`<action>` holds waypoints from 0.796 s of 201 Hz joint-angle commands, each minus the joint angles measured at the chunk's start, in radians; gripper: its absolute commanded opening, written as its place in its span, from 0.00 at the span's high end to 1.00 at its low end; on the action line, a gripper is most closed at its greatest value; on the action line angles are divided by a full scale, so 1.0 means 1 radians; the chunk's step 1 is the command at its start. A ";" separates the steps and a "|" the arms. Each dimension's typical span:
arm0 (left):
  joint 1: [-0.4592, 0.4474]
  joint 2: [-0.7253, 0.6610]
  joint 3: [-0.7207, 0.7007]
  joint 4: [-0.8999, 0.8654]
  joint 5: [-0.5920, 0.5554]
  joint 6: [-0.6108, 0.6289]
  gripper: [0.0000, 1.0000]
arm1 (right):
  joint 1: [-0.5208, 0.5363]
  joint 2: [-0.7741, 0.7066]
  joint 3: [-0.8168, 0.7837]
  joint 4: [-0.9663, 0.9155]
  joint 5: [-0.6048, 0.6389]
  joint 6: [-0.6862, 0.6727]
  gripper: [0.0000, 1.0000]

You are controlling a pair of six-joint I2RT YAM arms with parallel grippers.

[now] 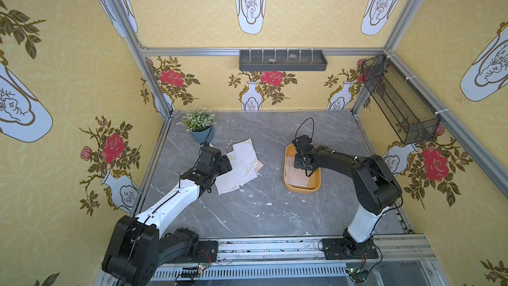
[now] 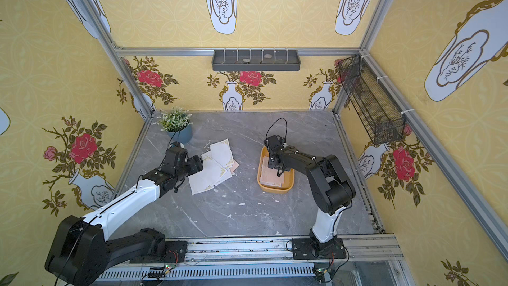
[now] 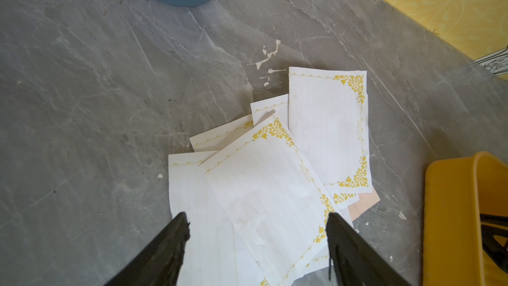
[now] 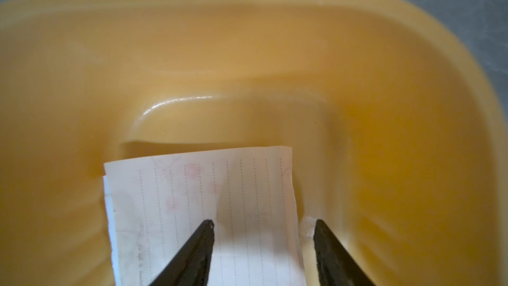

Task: Take out the stationery paper from the storage box
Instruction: Pick up the stationery paper from the storage box.

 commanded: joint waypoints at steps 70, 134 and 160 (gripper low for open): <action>0.000 0.005 0.001 -0.001 -0.005 0.009 0.20 | 0.001 -0.023 -0.007 0.001 0.024 -0.001 0.93; 0.000 0.006 0.001 -0.001 -0.006 0.009 0.19 | 0.008 -0.072 -0.008 -0.009 0.044 -0.007 1.00; 0.000 0.005 0.001 0.001 -0.003 0.009 0.19 | 0.010 -0.107 0.002 -0.033 0.042 -0.007 1.00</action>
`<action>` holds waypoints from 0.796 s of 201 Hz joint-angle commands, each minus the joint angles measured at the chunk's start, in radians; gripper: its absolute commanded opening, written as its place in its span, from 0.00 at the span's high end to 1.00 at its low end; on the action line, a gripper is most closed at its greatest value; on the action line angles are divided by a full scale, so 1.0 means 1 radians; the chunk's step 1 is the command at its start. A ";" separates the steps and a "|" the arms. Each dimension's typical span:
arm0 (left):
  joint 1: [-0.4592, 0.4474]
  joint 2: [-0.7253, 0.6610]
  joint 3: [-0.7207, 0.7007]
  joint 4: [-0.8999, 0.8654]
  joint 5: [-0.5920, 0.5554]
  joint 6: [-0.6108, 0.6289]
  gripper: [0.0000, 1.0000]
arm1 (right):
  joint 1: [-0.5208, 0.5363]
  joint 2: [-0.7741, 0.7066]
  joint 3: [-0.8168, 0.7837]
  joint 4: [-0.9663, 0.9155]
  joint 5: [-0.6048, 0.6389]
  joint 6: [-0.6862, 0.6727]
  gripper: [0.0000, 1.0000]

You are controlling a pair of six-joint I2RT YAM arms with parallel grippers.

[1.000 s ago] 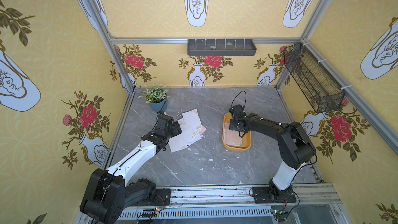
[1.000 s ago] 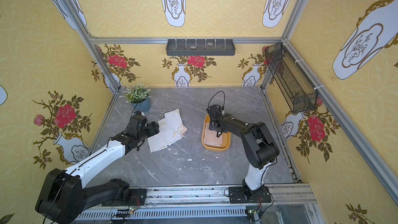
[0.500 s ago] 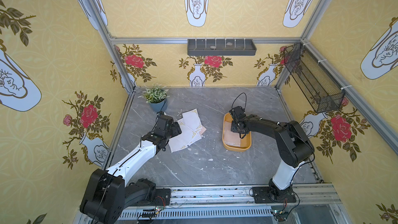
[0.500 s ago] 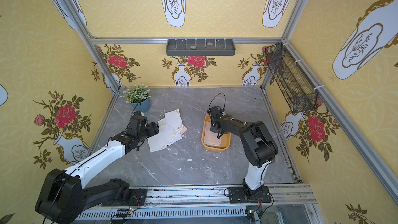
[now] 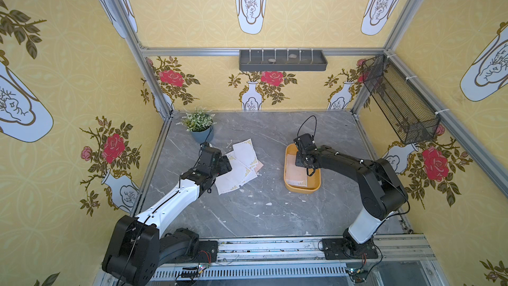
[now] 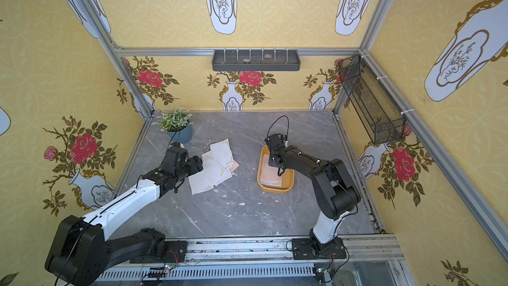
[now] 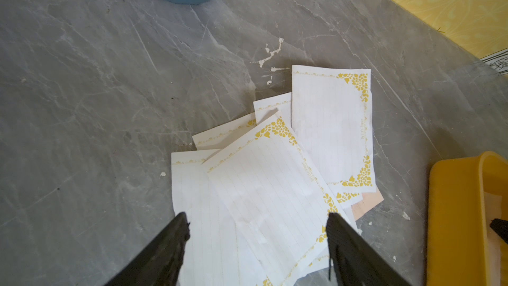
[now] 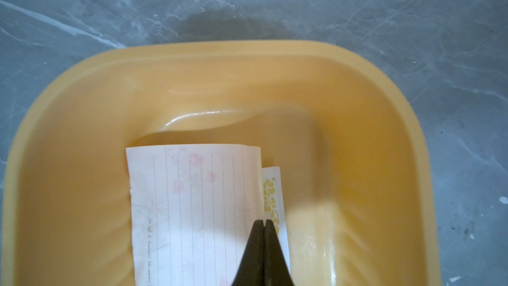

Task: Take out the stationery paper from the storage box
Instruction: Pick up the stationery paper from the storage box.

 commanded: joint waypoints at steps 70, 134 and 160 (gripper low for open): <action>0.005 -0.011 -0.084 0.387 0.443 0.026 0.17 | 0.015 -0.312 0.020 -0.033 -0.099 -0.059 1.00; 0.005 0.028 -0.181 0.928 0.831 -0.137 0.17 | 0.008 -0.505 -0.031 0.125 -0.334 -0.105 1.00; 0.002 0.072 -0.188 1.057 0.895 -0.188 0.18 | -0.005 -0.555 -0.040 0.187 -0.442 -0.105 1.00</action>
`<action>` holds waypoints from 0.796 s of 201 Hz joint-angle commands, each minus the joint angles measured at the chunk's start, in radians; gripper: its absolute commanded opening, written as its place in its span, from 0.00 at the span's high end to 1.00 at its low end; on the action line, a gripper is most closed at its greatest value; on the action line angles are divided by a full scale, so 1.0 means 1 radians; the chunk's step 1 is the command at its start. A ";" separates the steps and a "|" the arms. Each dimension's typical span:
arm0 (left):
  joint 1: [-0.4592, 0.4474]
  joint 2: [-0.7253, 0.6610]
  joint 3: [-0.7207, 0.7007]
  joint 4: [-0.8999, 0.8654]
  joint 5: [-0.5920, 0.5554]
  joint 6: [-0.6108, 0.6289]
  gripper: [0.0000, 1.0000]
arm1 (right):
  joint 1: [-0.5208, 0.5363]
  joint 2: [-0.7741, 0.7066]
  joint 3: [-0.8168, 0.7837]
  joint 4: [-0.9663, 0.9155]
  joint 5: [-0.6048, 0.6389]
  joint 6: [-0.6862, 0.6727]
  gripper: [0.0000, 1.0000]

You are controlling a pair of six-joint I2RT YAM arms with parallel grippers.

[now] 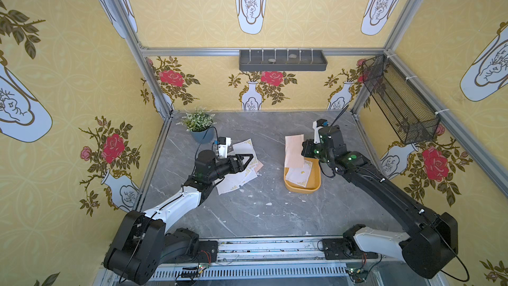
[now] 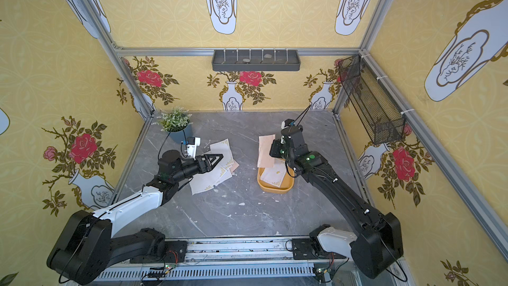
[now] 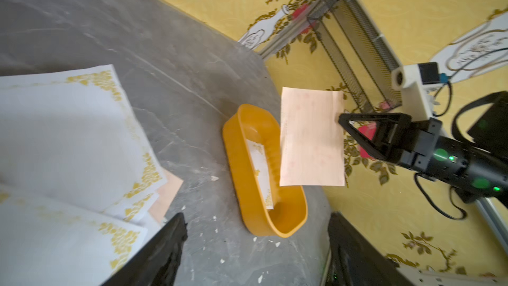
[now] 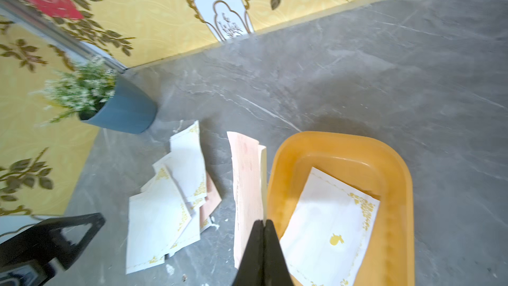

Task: Take out the stationery paper from the storage box
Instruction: Pick up the stationery paper from the storage box.

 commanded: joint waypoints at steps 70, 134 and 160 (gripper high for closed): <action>-0.025 0.208 0.003 0.527 0.206 -0.180 0.20 | -0.016 -0.092 -0.068 0.348 -0.391 0.064 1.00; -0.111 0.283 0.070 0.536 0.200 -0.179 0.23 | 0.024 -0.023 -0.083 0.467 -0.458 0.100 1.00; -0.113 0.292 0.074 0.536 0.201 -0.181 0.30 | 0.024 -0.010 -0.080 0.462 -0.462 0.096 1.00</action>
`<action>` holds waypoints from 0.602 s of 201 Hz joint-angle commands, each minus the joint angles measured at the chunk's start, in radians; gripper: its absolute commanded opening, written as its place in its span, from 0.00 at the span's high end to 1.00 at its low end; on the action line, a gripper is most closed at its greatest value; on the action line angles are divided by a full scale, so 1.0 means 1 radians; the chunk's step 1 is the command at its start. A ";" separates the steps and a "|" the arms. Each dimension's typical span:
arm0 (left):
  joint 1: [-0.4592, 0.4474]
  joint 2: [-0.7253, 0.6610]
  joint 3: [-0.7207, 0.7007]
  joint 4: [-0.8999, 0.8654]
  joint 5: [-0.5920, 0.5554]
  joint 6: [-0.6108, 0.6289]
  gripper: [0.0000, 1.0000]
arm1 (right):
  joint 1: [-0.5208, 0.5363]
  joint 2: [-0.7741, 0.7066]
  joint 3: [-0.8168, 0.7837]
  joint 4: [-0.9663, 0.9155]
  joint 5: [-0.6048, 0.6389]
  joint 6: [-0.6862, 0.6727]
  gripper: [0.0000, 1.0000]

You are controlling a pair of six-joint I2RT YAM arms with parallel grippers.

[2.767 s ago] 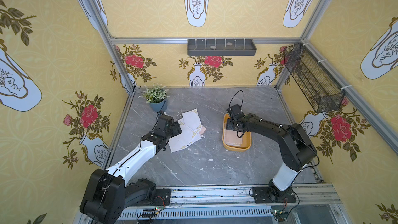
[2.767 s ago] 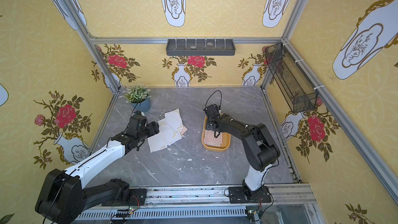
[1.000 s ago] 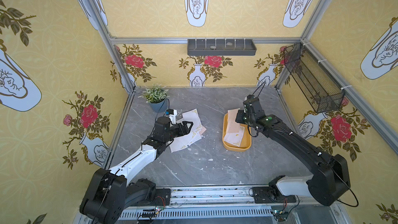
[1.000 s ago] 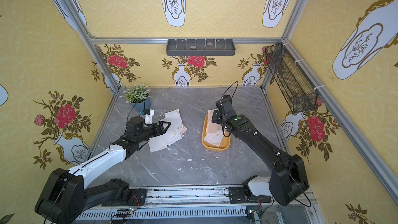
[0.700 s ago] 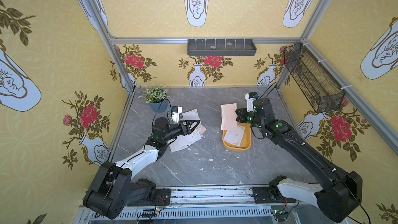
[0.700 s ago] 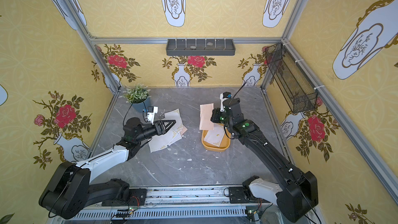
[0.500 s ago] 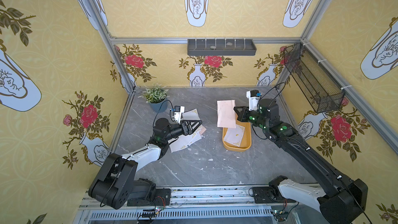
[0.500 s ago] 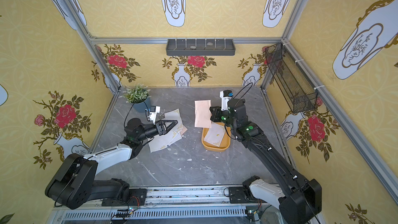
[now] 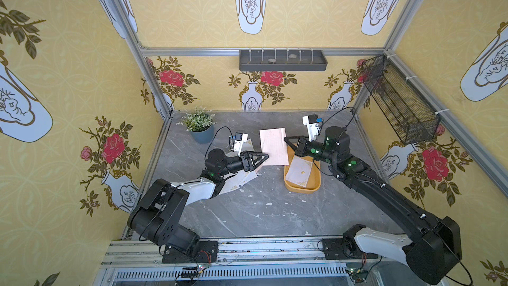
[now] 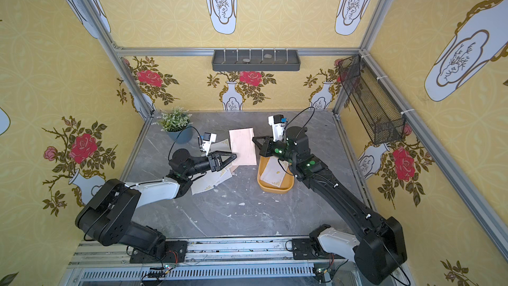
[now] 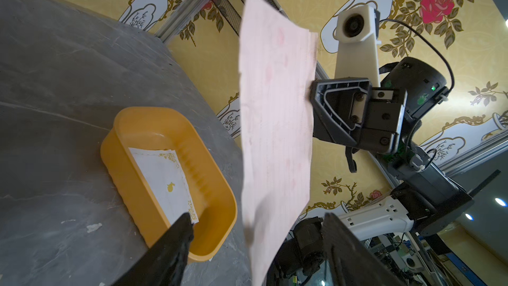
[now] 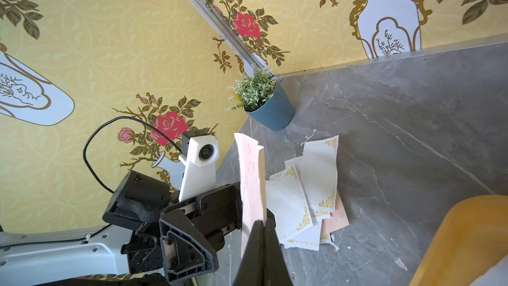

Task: Take out the stationery paper from the storage box
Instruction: Pick up the stationery paper from the storage box.

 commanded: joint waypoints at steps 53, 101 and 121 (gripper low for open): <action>-0.002 0.013 0.010 0.043 0.010 -0.006 0.64 | 0.006 0.032 0.000 0.068 -0.036 0.002 1.00; -0.003 0.015 0.012 0.041 0.018 -0.005 0.97 | 0.010 0.043 -0.007 0.070 -0.023 -0.001 1.00; -0.002 0.007 0.010 0.021 0.016 0.000 1.00 | 0.010 0.039 -0.007 0.055 -0.004 -0.006 1.00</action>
